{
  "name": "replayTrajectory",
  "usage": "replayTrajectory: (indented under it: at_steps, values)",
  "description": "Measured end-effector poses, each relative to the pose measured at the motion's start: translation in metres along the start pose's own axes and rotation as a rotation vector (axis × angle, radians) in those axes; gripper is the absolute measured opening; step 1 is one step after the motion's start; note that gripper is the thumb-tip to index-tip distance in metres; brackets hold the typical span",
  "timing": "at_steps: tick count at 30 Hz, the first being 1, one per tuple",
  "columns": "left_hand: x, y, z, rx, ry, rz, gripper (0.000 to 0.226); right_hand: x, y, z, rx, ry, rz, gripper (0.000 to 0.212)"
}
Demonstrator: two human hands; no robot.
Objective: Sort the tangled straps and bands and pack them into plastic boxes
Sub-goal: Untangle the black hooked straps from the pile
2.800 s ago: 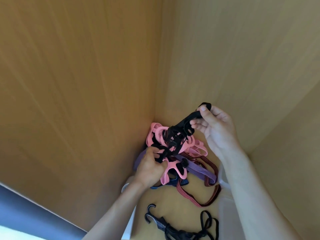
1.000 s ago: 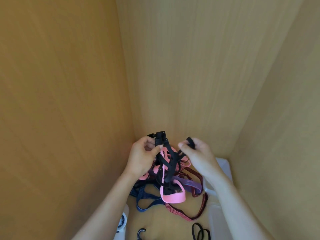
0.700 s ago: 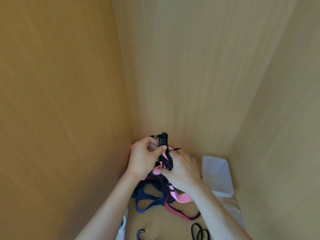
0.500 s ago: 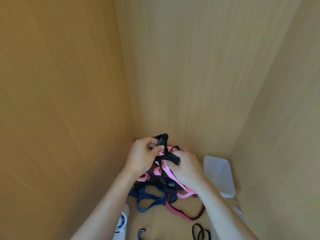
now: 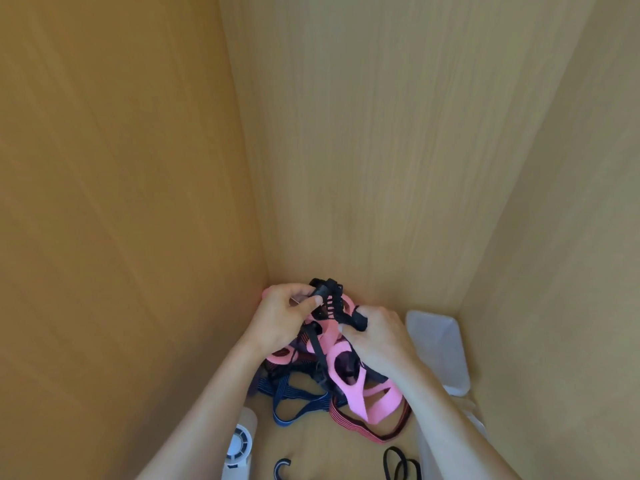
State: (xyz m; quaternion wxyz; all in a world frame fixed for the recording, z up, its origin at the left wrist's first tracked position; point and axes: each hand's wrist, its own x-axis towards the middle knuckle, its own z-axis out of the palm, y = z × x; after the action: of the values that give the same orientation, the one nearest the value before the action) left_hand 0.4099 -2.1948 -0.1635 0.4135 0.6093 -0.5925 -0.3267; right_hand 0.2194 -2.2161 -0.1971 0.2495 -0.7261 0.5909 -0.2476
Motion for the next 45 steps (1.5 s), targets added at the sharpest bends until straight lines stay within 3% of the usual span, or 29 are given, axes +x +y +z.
replayTrajectory:
  at_steps: [5, 8, 12, 14, 18, 22, 28, 33, 39, 45]
  values:
    - [0.000, 0.002, 0.000, -0.042, 0.065, -0.003, 0.009, -0.001, 0.000, 0.003, 0.062, 0.009, 0.004, 0.023]
    - [-0.001, 0.005, 0.002, -0.068, 0.120, -0.020, 0.003, -0.007, -0.008, 0.012, 0.114, 0.036, -0.080, 0.034]
    - [-0.003, 0.009, 0.007, -0.061, 0.126, -0.023, 0.003, -0.010, -0.015, 0.028, -0.091, -0.032, -0.194, 0.030]
    - [-0.004, 0.007, 0.006, -0.031, 0.126, -0.017, 0.002, -0.009, -0.012, 0.028, -0.052, -0.035, -0.187, 0.019]
    - [-0.008, 0.002, 0.003, -0.006, 0.107, -0.009, 0.002, -0.002, -0.007, 0.020, 0.122, 0.012, -0.168, 0.021]
    - [-0.009, 0.005, 0.004, -0.028, 0.110, -0.012, 0.003, -0.001, -0.012, 0.023, 0.106, -0.142, -0.185, 0.024]
    - [-0.010, 0.001, -0.002, 0.064, 0.070, -0.004, 0.003, 0.001, -0.005, 0.024, 0.125, -0.028, -0.156, 0.026]
    - [-0.011, 0.006, -0.007, -0.108, 0.016, -0.044, 0.014, 0.010, 0.006, 0.015, 0.181, -0.073, -0.046, 0.014]
    - [-0.010, 0.018, -0.016, -0.309, 0.040, -0.040, 0.018, 0.016, 0.010, -0.018, 0.586, 0.182, 0.015, 0.020]
    - [-0.002, 0.045, -0.025, -0.367, 0.068, 0.031, 0.017, 0.022, 0.010, -0.048, 0.549, 0.357, 0.002, 0.023]
